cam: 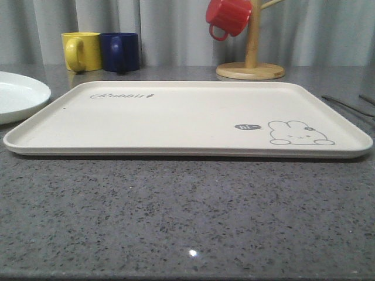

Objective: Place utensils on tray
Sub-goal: 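Grasp the white plate rim with the left gripper and lift it, then lower the white plate onto the tray and open the left gripper, then withdraw the left gripper upward away from the tray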

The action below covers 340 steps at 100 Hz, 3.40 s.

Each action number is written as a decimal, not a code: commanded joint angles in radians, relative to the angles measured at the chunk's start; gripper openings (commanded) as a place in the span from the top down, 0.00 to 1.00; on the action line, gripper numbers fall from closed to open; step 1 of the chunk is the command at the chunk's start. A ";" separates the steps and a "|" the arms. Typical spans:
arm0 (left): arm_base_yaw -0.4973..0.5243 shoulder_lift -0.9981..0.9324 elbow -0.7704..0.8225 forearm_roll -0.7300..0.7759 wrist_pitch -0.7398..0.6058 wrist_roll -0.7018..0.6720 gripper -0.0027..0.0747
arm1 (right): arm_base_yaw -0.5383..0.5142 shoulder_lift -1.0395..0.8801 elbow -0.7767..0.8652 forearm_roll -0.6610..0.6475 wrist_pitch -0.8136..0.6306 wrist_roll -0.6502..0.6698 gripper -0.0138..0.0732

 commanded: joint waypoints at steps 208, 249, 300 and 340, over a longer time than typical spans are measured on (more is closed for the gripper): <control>-0.456 0.107 -0.192 -0.341 -0.113 0.145 0.57 | -0.005 -0.020 -0.019 -0.011 -0.083 -0.009 0.92; -0.456 -0.353 0.158 -0.302 -0.570 0.145 0.57 | -0.005 -0.020 -0.019 -0.011 -0.083 -0.009 0.92; -0.456 -1.029 0.769 -0.260 -0.882 0.145 0.60 | -0.005 -0.020 -0.019 -0.009 -0.151 -0.008 0.92; -0.456 -1.070 0.880 -0.255 -0.946 0.145 0.99 | -0.005 0.121 -0.340 0.008 0.174 -0.008 0.92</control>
